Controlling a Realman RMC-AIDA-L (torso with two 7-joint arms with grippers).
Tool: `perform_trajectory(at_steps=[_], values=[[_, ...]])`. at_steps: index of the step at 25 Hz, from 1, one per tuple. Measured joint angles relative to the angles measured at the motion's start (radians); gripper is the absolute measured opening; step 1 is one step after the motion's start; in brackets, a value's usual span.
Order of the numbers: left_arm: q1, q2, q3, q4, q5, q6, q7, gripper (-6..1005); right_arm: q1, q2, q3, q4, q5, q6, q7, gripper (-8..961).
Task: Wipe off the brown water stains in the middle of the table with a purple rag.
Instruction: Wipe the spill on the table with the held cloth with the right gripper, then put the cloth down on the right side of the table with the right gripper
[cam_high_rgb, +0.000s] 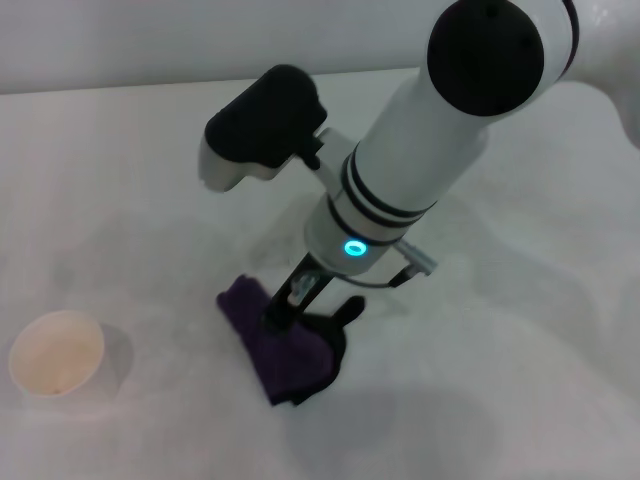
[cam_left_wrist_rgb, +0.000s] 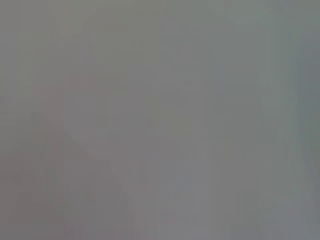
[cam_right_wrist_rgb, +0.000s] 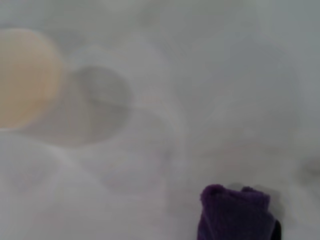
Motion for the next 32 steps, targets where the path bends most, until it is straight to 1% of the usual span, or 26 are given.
perform_trajectory(at_steps=[5,7,10,15,19,22,26,28,32], values=[[-0.005,-0.001,0.0,0.0,-0.001,0.0,0.001,892,-0.013,0.0,-0.028,0.037,0.101,-0.064,-0.062,95],[-0.006,-0.001,0.0,0.0,-0.001,0.0,0.001,891,-0.023,0.0,-0.027,0.048,0.102,-0.076,-0.066,95],[-0.006,0.0,0.0,0.0,-0.001,0.0,0.001,891,-0.045,-0.006,0.018,0.051,0.063,-0.08,-0.063,95],[-0.007,0.003,0.0,0.001,-0.002,-0.001,0.001,892,-0.118,-0.011,0.195,0.041,-0.094,-0.009,-0.073,94],[-0.008,0.005,0.0,0.001,-0.002,-0.004,0.001,892,-0.172,-0.015,0.333,-0.026,-0.216,0.101,-0.085,94],[-0.012,0.006,-0.001,0.002,-0.002,-0.01,0.001,892,-0.216,-0.016,0.452,-0.087,-0.323,0.2,-0.093,112],[-0.015,0.006,-0.002,0.002,-0.003,-0.015,0.001,891,-0.256,-0.018,0.58,-0.132,-0.406,0.279,-0.118,136],[-0.015,0.006,-0.002,0.002,-0.004,-0.016,0.001,891,-0.262,-0.02,0.618,-0.132,-0.451,0.298,-0.125,148],[-0.022,0.007,-0.002,0.003,-0.005,-0.017,0.001,891,-0.27,-0.021,0.635,-0.122,-0.513,0.304,-0.136,172]])
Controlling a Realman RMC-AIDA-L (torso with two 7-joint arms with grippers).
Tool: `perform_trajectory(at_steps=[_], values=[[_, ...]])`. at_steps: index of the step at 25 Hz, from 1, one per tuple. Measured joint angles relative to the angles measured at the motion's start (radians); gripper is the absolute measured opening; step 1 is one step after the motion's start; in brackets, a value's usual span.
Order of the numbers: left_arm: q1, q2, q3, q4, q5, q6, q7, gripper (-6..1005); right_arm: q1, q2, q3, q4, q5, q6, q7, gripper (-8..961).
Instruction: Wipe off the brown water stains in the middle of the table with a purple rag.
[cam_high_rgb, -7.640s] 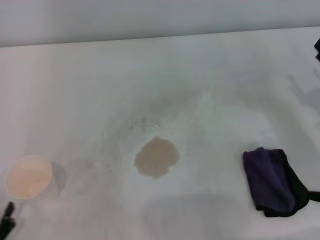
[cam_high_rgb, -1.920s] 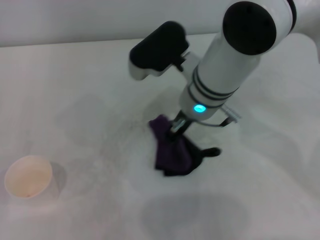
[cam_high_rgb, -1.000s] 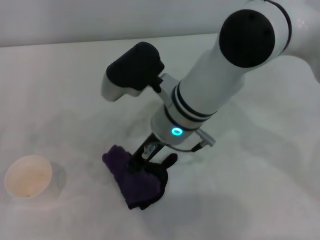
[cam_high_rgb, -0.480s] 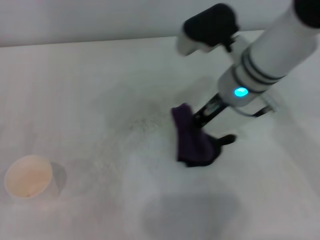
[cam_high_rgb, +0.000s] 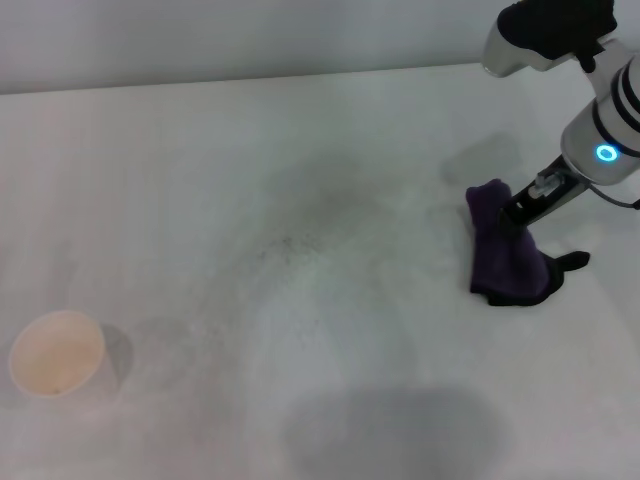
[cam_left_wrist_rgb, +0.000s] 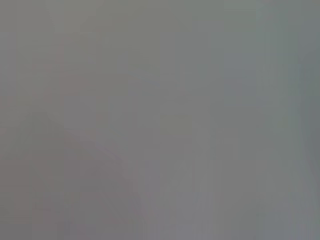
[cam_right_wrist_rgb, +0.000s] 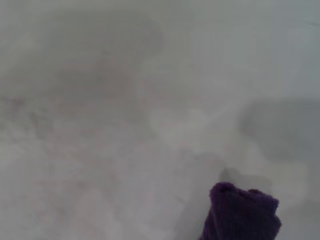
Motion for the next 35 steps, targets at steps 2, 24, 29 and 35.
perform_trajectory(at_steps=[2,24,29,35], values=[[-0.003,0.0,0.0,0.001,0.0,0.0,0.0,891,-0.001,0.001,0.005,0.006,-0.021,-0.009,0.0,184],[-0.042,-0.003,0.0,0.011,-0.005,-0.052,0.0,892,-0.119,0.001,0.39,0.022,0.307,-0.177,-0.362,410],[-0.049,-0.015,0.0,0.01,-0.017,-0.06,0.0,891,-0.174,0.001,0.527,0.107,0.555,-0.231,-0.676,420],[-0.056,-0.025,0.0,0.0,-0.049,-0.061,-0.005,891,-0.232,0.0,0.621,0.315,0.943,-0.296,-1.123,432]])
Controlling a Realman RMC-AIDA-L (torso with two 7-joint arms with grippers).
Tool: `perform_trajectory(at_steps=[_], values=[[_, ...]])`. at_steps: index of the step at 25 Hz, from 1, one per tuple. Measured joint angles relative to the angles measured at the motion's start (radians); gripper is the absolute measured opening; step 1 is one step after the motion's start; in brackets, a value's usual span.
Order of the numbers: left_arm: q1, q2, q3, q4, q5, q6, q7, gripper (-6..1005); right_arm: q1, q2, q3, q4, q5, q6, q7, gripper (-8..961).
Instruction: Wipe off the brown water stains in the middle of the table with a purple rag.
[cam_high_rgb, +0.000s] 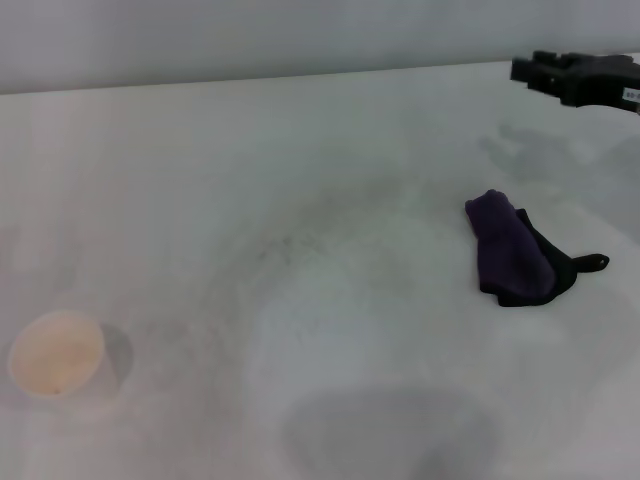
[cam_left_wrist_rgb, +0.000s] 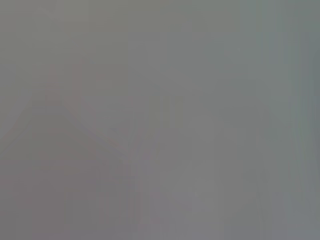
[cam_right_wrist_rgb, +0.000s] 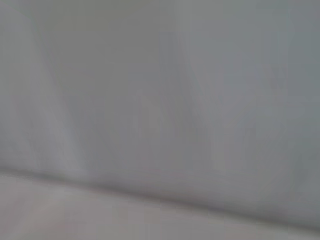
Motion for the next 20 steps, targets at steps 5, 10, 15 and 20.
perform_trajectory(at_steps=[5,10,15,20], values=[[-0.002,-0.003,0.0,-0.011,-0.008,0.0,-0.003,891,-0.01,-0.001,0.097,0.228,0.23,-0.002,-0.324,443],[-0.008,-0.01,0.0,-0.043,-0.087,0.012,-0.004,891,-0.028,0.001,0.16,0.396,0.401,0.041,-0.628,453],[-0.026,-0.011,0.0,-0.1,-0.121,0.045,-0.007,892,-0.068,0.0,0.224,0.537,0.542,0.14,-0.894,463],[-0.024,-0.012,0.0,-0.149,-0.126,0.11,-0.007,892,-0.083,0.0,0.29,0.618,0.57,0.166,-1.057,473]])
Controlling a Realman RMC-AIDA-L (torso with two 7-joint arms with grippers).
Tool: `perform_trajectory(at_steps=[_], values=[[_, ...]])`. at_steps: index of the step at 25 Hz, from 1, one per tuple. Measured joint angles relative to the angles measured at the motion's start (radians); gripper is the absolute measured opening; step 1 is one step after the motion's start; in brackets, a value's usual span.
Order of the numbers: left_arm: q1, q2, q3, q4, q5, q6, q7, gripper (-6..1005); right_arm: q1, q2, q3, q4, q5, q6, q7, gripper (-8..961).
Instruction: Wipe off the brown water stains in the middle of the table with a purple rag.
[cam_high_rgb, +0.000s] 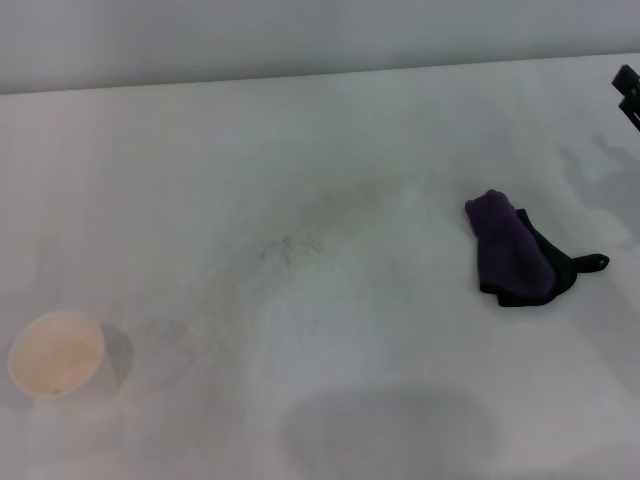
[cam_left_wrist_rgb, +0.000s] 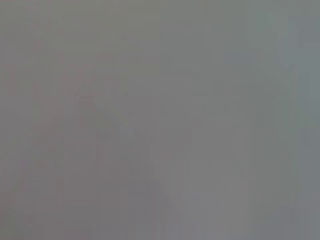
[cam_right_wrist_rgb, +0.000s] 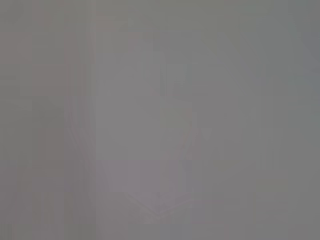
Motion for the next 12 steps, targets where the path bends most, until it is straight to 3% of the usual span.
perform_trajectory(at_steps=[2,7,12], values=[[-0.001,-0.001,0.0,-0.02,-0.003,0.021,0.0,892,-0.002,0.0,0.027,0.029,0.001,0.008,-0.061,477],[-0.001,-0.001,0.007,-0.06,0.009,0.076,-0.001,892,-0.009,0.001,0.059,0.075,0.015,0.047,-0.182,715],[0.006,-0.004,0.007,-0.086,0.052,0.121,-0.011,892,-0.016,0.001,0.07,0.082,0.03,0.062,-0.215,804]])
